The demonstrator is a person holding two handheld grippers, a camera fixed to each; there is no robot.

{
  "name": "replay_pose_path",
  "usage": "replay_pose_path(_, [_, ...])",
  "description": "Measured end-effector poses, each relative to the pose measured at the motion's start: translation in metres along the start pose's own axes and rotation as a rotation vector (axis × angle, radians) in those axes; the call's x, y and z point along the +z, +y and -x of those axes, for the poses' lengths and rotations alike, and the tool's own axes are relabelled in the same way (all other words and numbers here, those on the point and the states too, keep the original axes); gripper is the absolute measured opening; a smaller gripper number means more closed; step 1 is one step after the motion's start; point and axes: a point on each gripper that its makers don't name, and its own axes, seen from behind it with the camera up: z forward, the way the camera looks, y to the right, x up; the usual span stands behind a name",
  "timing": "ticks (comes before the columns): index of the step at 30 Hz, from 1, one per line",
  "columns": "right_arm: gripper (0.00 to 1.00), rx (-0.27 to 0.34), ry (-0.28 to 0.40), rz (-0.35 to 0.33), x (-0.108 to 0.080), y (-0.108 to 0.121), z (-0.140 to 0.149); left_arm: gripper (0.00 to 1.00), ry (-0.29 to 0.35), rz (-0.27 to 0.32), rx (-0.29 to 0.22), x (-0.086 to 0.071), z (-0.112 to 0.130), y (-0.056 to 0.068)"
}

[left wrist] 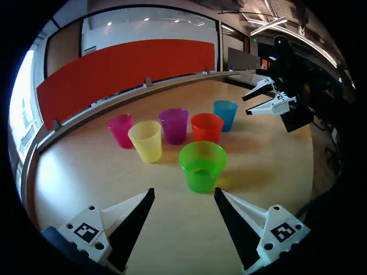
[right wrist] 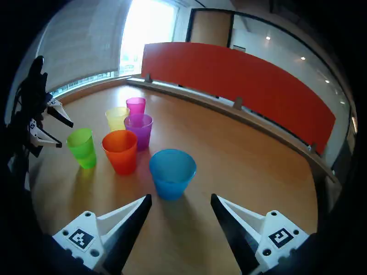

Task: Pour water

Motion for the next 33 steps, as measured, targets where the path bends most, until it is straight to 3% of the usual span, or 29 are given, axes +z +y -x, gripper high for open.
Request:
replay_pose_path(9, [1.00,0.068,0.068,0.101,-0.025,0.019,-0.009,0.97,0.047,-0.103,-0.096,-0.022,-0.001,-0.036])
replay_pose_path(15, [1.00,0.111,0.154,0.203,-0.042,0.035,-0.024,0.97,0.107,-0.172,-0.153,-0.038,-0.009,-0.060])
replay_pose_path(21, [1.00,0.145,0.234,0.288,-0.057,0.047,-0.040,0.97,0.170,-0.213,-0.185,-0.047,-0.022,-0.073])
replay_pose_path(33, [1.00,0.199,0.349,0.370,-0.071,0.055,-0.065,0.97,0.305,-0.329,-0.215,-0.069,-0.055,-0.105])
